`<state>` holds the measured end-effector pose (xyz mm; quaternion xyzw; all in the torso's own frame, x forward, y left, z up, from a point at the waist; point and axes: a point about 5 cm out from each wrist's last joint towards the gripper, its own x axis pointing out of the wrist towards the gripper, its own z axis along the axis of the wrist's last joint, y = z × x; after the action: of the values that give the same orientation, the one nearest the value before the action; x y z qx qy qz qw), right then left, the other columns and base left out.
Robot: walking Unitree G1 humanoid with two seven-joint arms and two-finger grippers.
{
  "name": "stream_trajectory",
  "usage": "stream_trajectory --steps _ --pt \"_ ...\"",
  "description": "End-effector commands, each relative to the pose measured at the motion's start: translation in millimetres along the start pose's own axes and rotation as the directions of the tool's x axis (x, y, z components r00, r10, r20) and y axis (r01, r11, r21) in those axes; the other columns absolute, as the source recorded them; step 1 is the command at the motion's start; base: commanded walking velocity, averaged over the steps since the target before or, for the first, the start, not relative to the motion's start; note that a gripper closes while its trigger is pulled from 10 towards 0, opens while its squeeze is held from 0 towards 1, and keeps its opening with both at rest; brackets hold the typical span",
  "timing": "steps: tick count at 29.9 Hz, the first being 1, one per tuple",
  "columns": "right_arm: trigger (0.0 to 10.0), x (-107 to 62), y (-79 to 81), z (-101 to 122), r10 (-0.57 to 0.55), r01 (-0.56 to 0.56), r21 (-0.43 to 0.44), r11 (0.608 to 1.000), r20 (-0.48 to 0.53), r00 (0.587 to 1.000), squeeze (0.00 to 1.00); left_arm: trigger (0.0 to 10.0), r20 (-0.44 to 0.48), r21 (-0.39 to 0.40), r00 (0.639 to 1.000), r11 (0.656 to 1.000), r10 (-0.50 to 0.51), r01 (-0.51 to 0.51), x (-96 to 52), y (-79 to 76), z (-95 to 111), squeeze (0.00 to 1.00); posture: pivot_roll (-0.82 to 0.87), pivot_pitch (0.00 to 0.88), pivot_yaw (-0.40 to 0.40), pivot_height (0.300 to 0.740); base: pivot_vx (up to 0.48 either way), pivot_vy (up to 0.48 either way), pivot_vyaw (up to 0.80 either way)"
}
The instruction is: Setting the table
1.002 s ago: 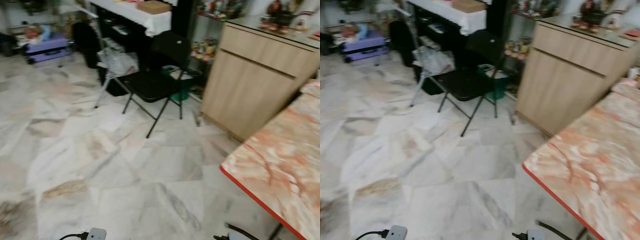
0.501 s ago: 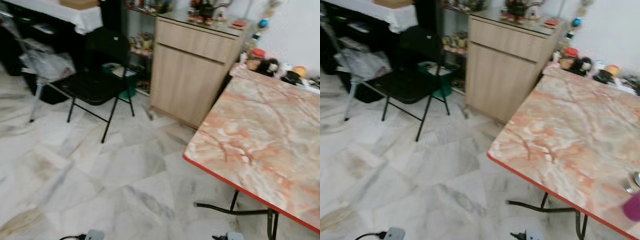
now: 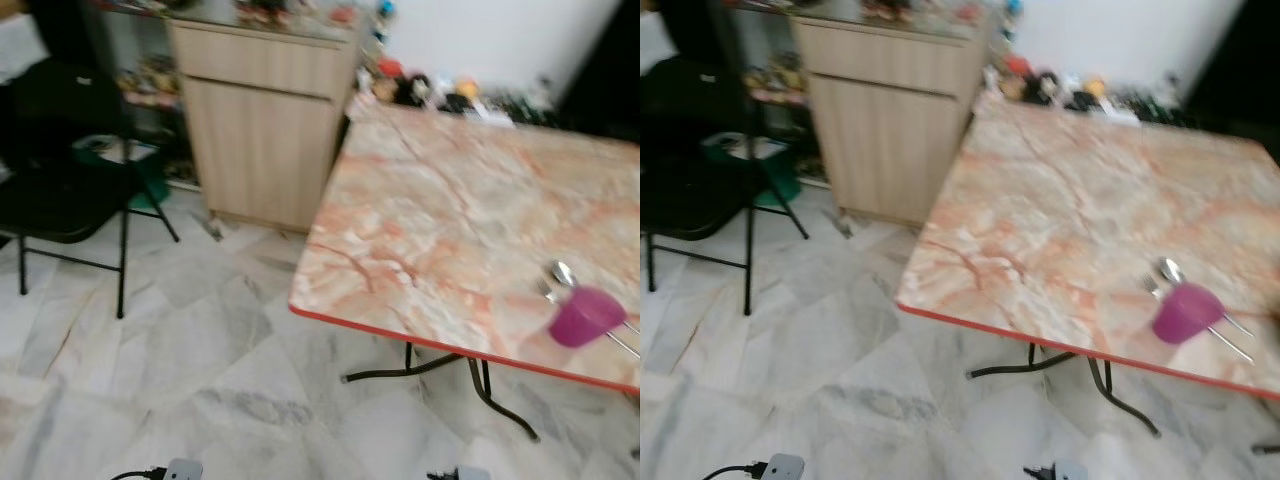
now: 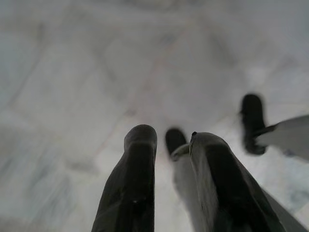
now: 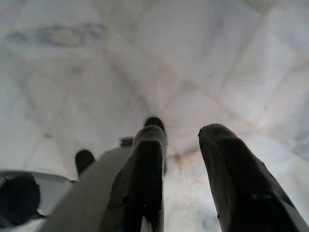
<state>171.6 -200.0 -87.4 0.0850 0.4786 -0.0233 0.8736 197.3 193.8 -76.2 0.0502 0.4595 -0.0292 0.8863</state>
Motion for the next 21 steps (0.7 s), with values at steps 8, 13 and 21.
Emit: stream_trajectory --steps 8,13,21 --pt "10.0 0.8 3.3 1.9 -0.003 0.002 0.045 0.999 0.028 1.0 0.0 10.0 -0.042 0.055 0.999 0.998 0.015 -0.013 -2.1 4.5 -11.2 0.0 0.04 0.104 -0.03 0.74 0.0 -0.043 -0.1" --pt "10.0 0.9 3.8 1.4 -0.005 0.004 0.048 0.999 0.026 1.0 0.0 10.0 -0.052 0.068 0.999 0.998 0.005 -0.002 -2.2 2.7 -13.1 0.0 0.04 0.104 -0.028 0.74 0.0 -0.452 0.0" --pt "10.0 1.1 4.2 2.6 -0.006 0.004 0.06 0.998 0.03 1.0 0.0 10.0 -0.051 0.069 0.999 0.998 0.003 0.001 -2.1 2.2 -13.0 0.0 0.04 0.105 -0.026 0.74 0.0 -0.48 -0.23"
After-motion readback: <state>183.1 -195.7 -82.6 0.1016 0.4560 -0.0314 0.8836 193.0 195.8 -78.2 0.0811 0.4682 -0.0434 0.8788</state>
